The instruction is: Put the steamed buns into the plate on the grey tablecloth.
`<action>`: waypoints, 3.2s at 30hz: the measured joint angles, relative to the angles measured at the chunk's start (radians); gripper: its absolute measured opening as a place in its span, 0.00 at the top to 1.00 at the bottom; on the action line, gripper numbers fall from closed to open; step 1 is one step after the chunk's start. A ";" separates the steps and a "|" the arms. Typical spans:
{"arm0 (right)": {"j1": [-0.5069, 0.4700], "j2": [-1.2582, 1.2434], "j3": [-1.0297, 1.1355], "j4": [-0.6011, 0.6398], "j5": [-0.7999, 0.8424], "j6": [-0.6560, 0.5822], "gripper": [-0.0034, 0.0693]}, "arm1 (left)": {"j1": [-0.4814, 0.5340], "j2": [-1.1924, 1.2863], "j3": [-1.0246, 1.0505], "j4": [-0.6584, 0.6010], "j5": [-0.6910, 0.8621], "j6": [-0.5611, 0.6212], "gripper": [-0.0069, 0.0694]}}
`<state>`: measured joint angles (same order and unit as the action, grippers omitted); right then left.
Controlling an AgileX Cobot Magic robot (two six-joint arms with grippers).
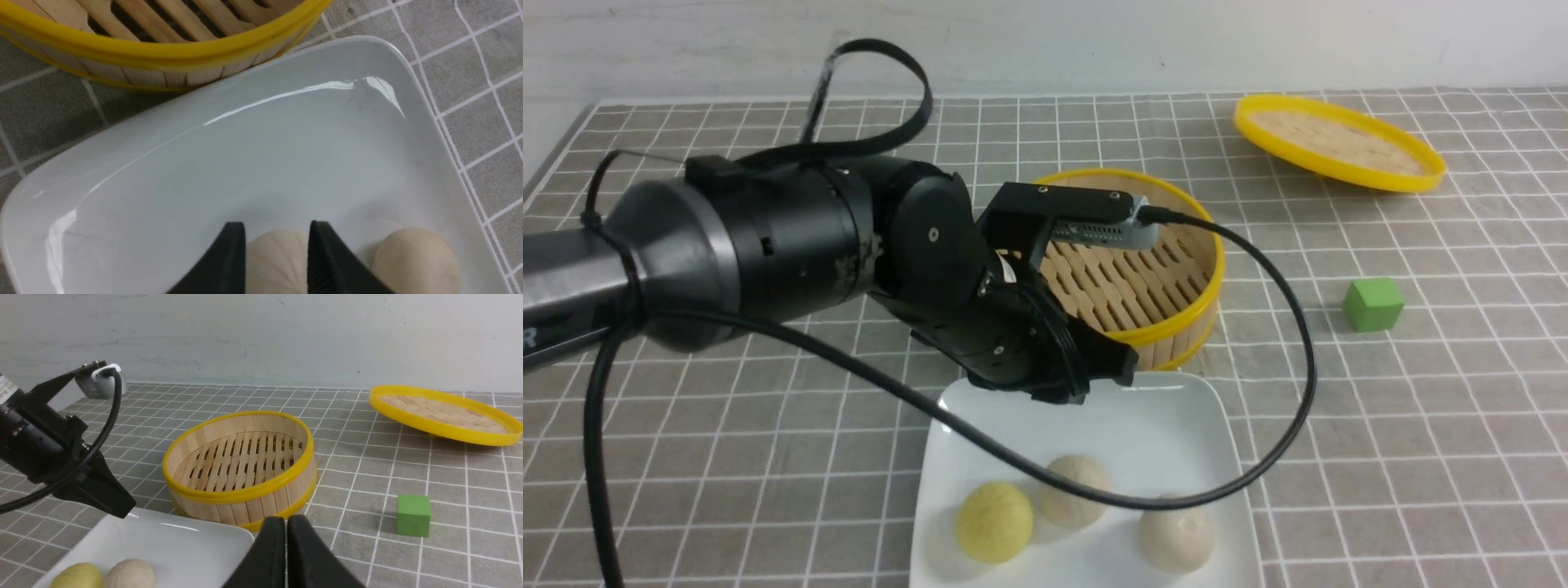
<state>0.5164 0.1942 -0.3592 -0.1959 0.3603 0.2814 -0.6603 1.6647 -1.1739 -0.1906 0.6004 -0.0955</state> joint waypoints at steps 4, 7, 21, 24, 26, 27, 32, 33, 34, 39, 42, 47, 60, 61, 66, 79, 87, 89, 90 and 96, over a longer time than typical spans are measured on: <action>0.000 0.000 0.000 0.000 -0.001 0.000 0.91 | 0.000 0.000 0.000 0.021 0.003 0.000 0.88; 0.000 0.000 0.000 0.000 -0.001 0.000 0.91 | 0.000 0.000 0.000 0.027 0.004 0.000 0.91; -0.038 -0.037 0.003 0.044 -0.001 0.000 0.89 | 0.000 -0.176 0.000 0.046 0.025 -0.005 0.91; -0.131 -0.065 0.027 0.053 -0.013 0.000 0.88 | 0.000 -0.227 0.000 0.057 0.042 -0.005 0.91; -0.215 -0.096 0.070 0.059 -0.017 0.000 0.88 | 0.000 -0.264 0.000 0.070 0.070 -0.005 0.91; -0.232 -0.099 0.075 0.060 -0.017 0.000 0.88 | 0.000 -0.268 0.000 0.070 0.070 -0.005 0.91; -0.412 -0.187 0.250 0.121 -0.009 0.000 0.87 | 0.000 -0.379 0.000 0.125 0.135 -0.005 0.91; -0.433 -0.198 0.279 0.129 -0.008 0.000 0.87 | 0.000 -0.401 0.000 0.132 0.143 -0.005 0.91; -0.437 -0.199 0.284 0.130 -0.008 0.000 0.87 | 0.000 -0.405 0.000 0.135 0.145 -0.005 0.91; -0.484 -0.205 0.375 0.133 -0.003 0.000 0.85 | 0.000 -0.528 0.000 0.170 0.160 -0.006 0.91; -0.484 -0.205 0.376 0.132 -0.007 0.000 0.85 | 0.000 -0.595 0.000 0.199 0.186 -0.006 0.91; -0.443 -0.205 0.376 0.124 -0.007 0.000 0.84 | 0.000 -0.665 0.000 0.215 0.253 -0.010 0.91; -0.400 -0.205 0.377 0.111 -0.007 0.000 0.83 | 0.000 -0.765 0.000 0.347 0.450 -0.165 0.90; -0.400 -0.205 0.377 0.110 -0.007 0.000 0.83 | 0.000 -0.775 0.005 0.361 0.467 -0.173 0.90; -0.400 -0.205 0.377 0.109 -0.004 -0.001 0.82 | 0.000 -0.826 0.094 0.400 0.493 -0.196 0.89; -0.400 -0.205 0.373 0.107 0.023 -0.155 0.80 | 0.000 -1.065 0.583 0.376 0.246 -0.427 0.89; -0.400 -0.205 0.373 0.107 0.024 -0.155 0.79 | 0.000 -1.177 0.715 0.363 -0.130 -0.540 0.88; -0.400 -0.205 0.373 0.107 0.024 -0.155 0.78 | 0.000 -1.177 0.716 0.364 -0.179 -0.547 0.88; -0.400 -0.205 0.373 0.107 0.025 -0.155 0.78 | 0.000 -1.177 0.716 0.364 -0.189 -0.547 0.88; -0.400 -0.205 0.373 0.108 0.025 -0.155 0.77 | 0.000 -1.177 0.716 0.396 -0.201 -0.550 0.87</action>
<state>0.1169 -0.0105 0.0136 -0.0878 0.3858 0.1268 -0.6603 0.4880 -0.4580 0.2057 0.3999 -0.6452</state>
